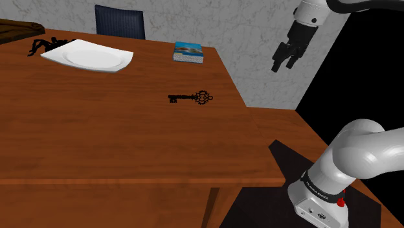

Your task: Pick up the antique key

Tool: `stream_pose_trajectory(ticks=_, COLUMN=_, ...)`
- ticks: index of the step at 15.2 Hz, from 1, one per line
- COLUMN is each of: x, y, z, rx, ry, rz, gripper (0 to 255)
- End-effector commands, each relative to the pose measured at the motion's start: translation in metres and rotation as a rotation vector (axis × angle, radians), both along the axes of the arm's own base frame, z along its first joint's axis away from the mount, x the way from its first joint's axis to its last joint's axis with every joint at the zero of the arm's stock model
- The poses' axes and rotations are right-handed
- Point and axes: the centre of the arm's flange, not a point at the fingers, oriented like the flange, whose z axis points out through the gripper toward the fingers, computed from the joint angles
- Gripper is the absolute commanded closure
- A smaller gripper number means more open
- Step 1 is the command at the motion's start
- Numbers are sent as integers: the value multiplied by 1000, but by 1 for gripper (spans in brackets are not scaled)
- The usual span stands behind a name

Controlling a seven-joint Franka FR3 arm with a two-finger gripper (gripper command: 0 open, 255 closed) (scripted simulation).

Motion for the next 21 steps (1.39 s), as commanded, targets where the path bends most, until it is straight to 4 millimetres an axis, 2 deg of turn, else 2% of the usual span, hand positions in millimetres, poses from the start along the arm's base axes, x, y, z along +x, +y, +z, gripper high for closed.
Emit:
stream_pose_trajectory(ticks=1, x=0, y=0, z=0, rx=0, ry=0, rz=0, gripper=0)
stream_pose_trajectory(ticks=6, x=40, y=46, z=-4, rx=9, ry=-7, rz=173, gripper=0)
stream_pose_trajectory(ticks=11, x=72, y=97, z=-8, rx=19, ry=-13, rz=345, gripper=0)
stream_pose_trajectory(ticks=16, x=94, y=154, z=-11, rx=28, ry=-20, rz=518, gripper=0)
stream_pose_trajectory(ticks=21, x=106, y=213, z=-13, rx=38, ry=-26, rz=691, gripper=0)
